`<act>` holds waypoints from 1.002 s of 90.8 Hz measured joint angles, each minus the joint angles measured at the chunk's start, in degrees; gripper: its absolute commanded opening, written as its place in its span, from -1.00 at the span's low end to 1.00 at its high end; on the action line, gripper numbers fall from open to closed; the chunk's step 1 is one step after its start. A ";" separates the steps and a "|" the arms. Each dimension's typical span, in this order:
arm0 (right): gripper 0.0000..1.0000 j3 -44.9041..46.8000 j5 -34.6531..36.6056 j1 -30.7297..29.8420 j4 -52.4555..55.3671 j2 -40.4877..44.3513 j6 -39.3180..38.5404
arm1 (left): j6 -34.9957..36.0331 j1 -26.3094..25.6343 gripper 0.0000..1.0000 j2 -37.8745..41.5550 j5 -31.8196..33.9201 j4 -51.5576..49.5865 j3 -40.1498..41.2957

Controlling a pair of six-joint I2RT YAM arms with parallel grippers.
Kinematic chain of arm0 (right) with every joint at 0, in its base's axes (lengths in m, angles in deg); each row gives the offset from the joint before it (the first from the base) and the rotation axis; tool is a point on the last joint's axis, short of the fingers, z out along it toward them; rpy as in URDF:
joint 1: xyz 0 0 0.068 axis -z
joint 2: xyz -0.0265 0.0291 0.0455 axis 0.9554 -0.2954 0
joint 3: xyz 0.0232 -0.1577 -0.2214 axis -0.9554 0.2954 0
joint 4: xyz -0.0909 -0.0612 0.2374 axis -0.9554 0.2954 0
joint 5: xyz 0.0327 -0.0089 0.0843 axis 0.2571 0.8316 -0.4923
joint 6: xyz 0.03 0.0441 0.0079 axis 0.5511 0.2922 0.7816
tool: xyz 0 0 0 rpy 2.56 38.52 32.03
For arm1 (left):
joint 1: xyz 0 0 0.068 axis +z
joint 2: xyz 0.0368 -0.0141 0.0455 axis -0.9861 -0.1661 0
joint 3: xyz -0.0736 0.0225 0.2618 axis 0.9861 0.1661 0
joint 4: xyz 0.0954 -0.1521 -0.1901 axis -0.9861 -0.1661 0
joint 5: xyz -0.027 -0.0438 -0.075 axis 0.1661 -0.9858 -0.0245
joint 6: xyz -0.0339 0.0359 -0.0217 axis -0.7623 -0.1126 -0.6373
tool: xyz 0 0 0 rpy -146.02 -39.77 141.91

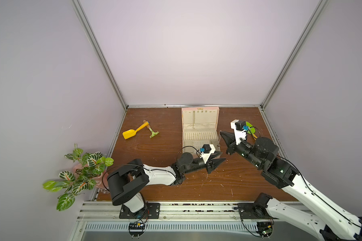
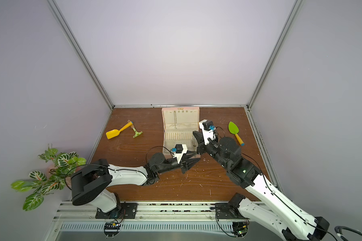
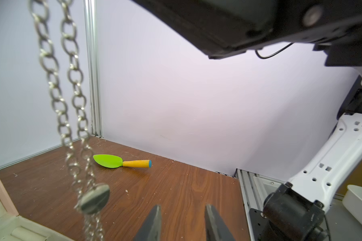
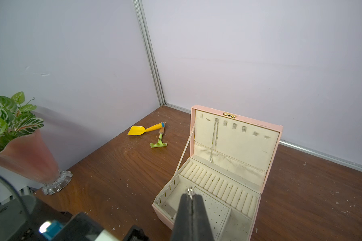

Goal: Put jewelry chain into jewelry box
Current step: Pick up the necklace from the center of the board.

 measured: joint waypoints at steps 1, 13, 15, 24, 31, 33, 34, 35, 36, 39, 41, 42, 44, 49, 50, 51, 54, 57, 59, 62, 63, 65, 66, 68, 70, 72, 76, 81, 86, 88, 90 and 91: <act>-1.00 0.00 0.00 0.00 0.00 0.00 0.04 | -0.02 0.00 -0.21 -0.22 0.00 0.00 -0.22; -1.00 0.00 -0.07 0.00 0.02 0.42 0.20 | -0.04 0.00 -0.20 -2.40 0.24 0.02 -2.05; -1.00 0.00 -0.09 0.00 0.00 0.50 0.24 | -0.04 0.00 -0.20 -2.67 0.31 0.07 -2.14; -1.00 0.00 -0.26 0.00 0.00 0.79 0.46 | -0.11 0.04 -0.19 -3.58 0.52 0.04 -2.19; -1.00 0.00 -0.44 0.00 0.02 0.79 0.52 | -0.44 0.37 -0.16 -4.17 0.50 0.02 -2.19; -1.00 0.00 -0.48 0.00 0.04 0.79 0.52 | -0.52 0.48 -0.15 -4.24 0.46 0.00 -2.19; -1.00 0.00 -0.48 0.00 0.04 0.79 0.55 | -0.59 0.50 -0.15 -4.28 0.44 -0.02 -2.19; -1.00 0.00 -0.50 0.00 0.04 0.79 0.52 | -0.68 0.55 -0.14 -4.31 0.44 -0.02 -2.19; -1.00 0.00 -0.52 0.00 0.02 0.79 0.55 | -0.72 0.59 -0.14 -4.31 0.44 -0.02 -2.19; -1.00 0.00 -0.68 0.00 0.02 0.79 0.55 | -0.90 0.76 -0.12 -4.31 0.39 0.00 -2.19; -1.00 0.00 -0.72 0.00 0.02 0.79 0.55 | -1.09 0.90 -0.11 -4.31 0.33 0.07 -2.19; -1.00 0.00 -0.76 0.00 0.04 0.79 0.55 | -1.09 0.94 -0.10 -4.31 0.28 0.09 -2.19; -1.00 0.00 -0.87 0.00 0.04 0.81 0.55 | -1.18 1.05 -0.09 -4.31 0.26 0.09 -2.19; -1.00 0.00 -1.33 0.00 0.04 0.79 0.55 | -1.36 1.36 -0.05 -4.31 0.07 0.09 -2.19; -1.00 0.00 -1.40 0.00 0.04 0.79 0.55 | -1.33 1.40 -0.05 -4.31 0.07 0.09 -2.19; -1.00 0.00 -1.49 0.00 0.04 0.79 0.55 | -1.42 1.44 -0.04 -4.31 0.04 0.09 -2.19; -1.00 0.00 -1.73 0.00 0.04 0.79 0.55 | -1.46 1.64 -0.04 -4.28 0.04 0.13 -2.19; -1.00 0.00 -1.84 0.00 0.04 0.79 0.55 | -1.55 1.81 -0.04 -4.28 0.04 0.24 -2.19; -1.00 0.00 -1.88 0.00 0.07 0.79 0.55 | -1.60 1.95 -0.03 -4.28 0.04 0.31 -2.19; -1.00 0.00 -1.97 0.00 0.07 0.79 0.55 | -1.70 2.12 -0.03 -4.28 0.04 0.48 -2.19; -1.00 0.00 -1.97 0.00 0.09 0.79 0.55 | -1.73 2.16 -0.03 -4.28 0.04 0.52 -2.19; -1.00 0.00 -1.99 0.00 0.09 0.79 0.55 | -1.77 2.27 -0.03 -4.28 0.04 0.57 -2.19; -1.00 0.00 -2.01 0.00 0.09 0.79 0.55 | -1.79 2.32 -0.03 -4.26 0.04 0.61 -2.19; -1.00 0.00 -2.05 0.00 0.09 0.79 0.55 | -1.79 2.43 -0.03 -4.24 0.04 0.68 -2.19; -1.00 0.00 -2.12 0.00 0.11 0.79 0.55 | -1.81 2.49 -0.03 -4.24 0.04 0.74 -2.19; -1.00 0.00 -2.16 0.00 0.13 0.79 0.55 | -1.81 2.51 -0.03 -4.24 0.04 0.83 -2.19; -1.00 0.00 -2.23 0.00 0.24 0.79 0.55 | -1.84 2.54 -0.03 -4.13 0.02 0.90 -2.19; -1.00 0.00 -2.34 0.00 0.44 0.79 0.55 | -1.84 2.54 -0.03 -3.89 0.04 0.98 -2.19; -1.00 0.00 -2.40 0.00 0.59 0.79 0.57 | -1.84 2.64 -0.03 -3.48 0.07 1.14 -2.16; -1.00 0.00 -2.45 0.00 0.63 0.79 0.59 | -1.86 2.75 -0.03 -3.32 0.09 1.29 -2.16; -1.00 0.00 -2.54 0.00 0.68 0.81 0.59 | -1.86 2.82 -0.03 -3.17 0.09 1.42 -2.16; -1.00 0.00 -2.67 0.00 0.70 0.81 0.59 | -1.88 2.86 -0.03 -3.08 0.11 1.49 -2.16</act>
